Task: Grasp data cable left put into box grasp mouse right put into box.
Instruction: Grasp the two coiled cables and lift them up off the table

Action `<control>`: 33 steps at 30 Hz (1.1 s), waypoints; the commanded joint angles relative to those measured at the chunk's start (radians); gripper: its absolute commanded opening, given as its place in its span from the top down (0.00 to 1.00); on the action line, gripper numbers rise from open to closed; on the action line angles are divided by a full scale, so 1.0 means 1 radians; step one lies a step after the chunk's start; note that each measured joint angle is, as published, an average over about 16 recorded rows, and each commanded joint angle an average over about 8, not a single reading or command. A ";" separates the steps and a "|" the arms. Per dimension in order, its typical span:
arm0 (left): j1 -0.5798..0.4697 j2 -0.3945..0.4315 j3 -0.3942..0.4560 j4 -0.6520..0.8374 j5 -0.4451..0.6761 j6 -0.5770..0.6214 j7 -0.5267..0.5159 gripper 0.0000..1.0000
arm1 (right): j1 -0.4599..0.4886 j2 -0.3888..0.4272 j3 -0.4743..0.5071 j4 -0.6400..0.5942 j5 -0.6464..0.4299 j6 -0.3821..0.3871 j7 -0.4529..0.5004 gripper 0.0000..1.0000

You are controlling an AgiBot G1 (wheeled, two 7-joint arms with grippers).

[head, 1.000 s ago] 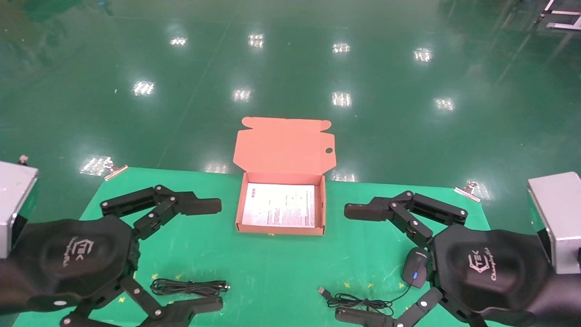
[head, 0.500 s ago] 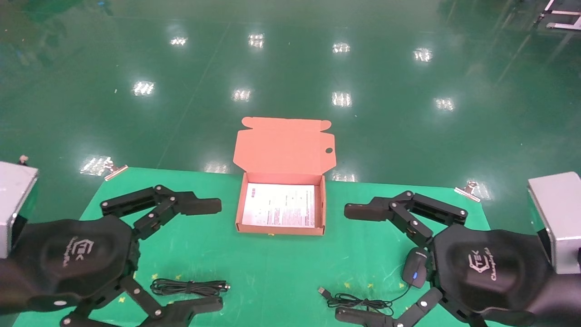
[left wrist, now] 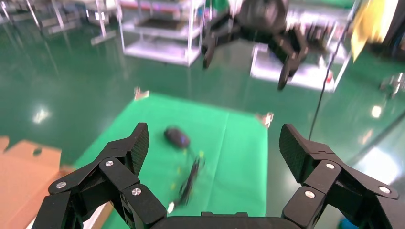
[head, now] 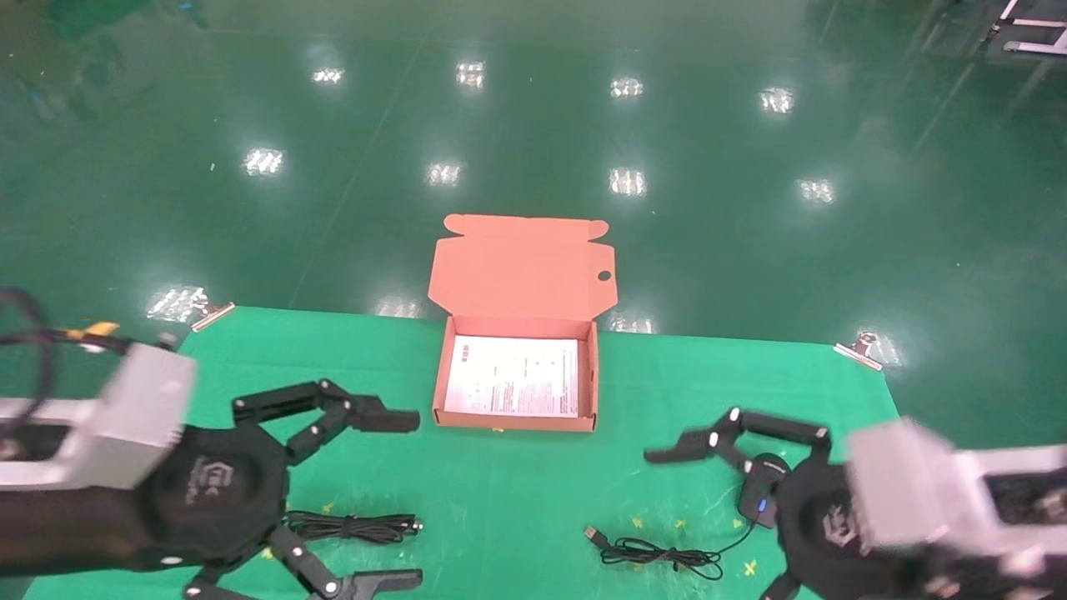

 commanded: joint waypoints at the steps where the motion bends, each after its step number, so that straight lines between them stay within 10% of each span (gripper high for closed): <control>1: -0.028 0.003 0.021 0.002 0.047 0.010 -0.004 0.00 | 0.040 -0.002 -0.030 0.004 -0.058 -0.015 -0.006 0.00; 17: -0.220 0.108 0.270 -0.061 0.580 0.016 0.101 0.00 | 0.383 -0.131 -0.499 0.027 -0.461 -0.008 -0.086 0.00; 33: -0.198 0.228 0.432 -0.051 0.972 -0.100 0.079 0.00 | 0.348 -0.234 -0.668 0.007 -0.702 0.103 -0.037 0.00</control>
